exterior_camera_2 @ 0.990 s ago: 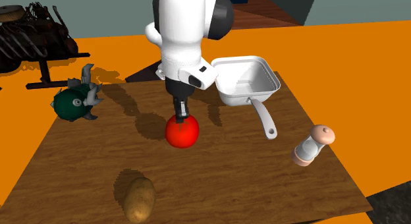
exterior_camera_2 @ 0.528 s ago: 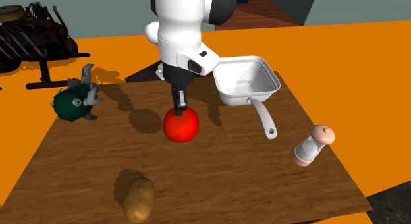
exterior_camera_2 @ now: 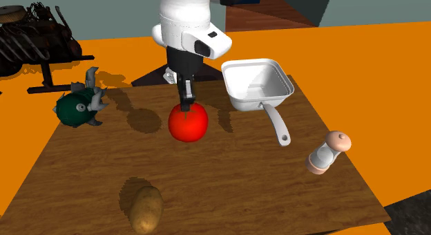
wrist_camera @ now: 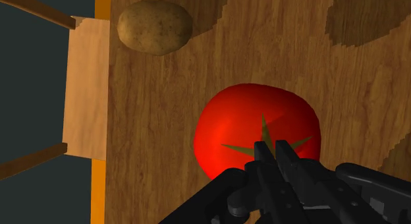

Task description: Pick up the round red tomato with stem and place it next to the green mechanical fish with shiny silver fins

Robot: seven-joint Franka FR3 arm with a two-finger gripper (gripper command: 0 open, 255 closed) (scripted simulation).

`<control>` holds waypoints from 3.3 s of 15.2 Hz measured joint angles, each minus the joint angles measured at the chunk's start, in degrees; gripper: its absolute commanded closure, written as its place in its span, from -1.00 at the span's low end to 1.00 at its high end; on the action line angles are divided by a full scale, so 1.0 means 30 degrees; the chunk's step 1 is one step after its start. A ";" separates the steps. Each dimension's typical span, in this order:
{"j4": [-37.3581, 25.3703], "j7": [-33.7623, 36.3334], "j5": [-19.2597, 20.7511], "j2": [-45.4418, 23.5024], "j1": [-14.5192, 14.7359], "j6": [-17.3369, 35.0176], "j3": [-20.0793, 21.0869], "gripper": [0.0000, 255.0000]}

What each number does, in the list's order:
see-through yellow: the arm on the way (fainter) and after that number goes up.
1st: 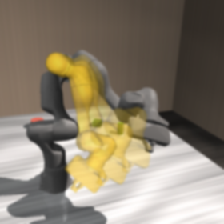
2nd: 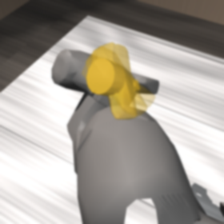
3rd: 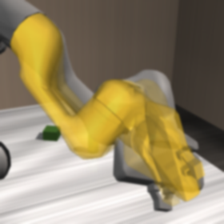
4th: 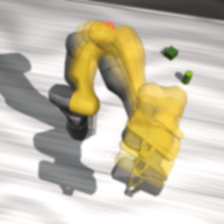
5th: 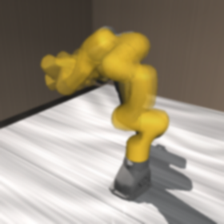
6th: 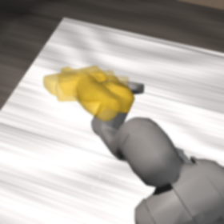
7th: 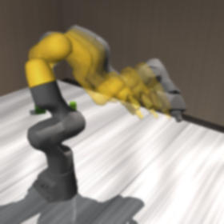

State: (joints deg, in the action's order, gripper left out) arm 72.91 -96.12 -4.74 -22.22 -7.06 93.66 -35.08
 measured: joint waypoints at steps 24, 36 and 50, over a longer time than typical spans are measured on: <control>-0.4406 -0.2015 -0.0403 -0.0069 -0.1924 -0.4009 -0.0416 -1.00; 0.4883 -0.2713 0.0810 0.3363 -0.0076 0.3422 -0.0279 -1.00; 0.5028 -0.2710 0.0798 0.3347 -0.0070 0.3586 -0.0271 1.00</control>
State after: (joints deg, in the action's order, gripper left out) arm 87.99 -104.25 -2.35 -12.18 -7.27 104.42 -35.89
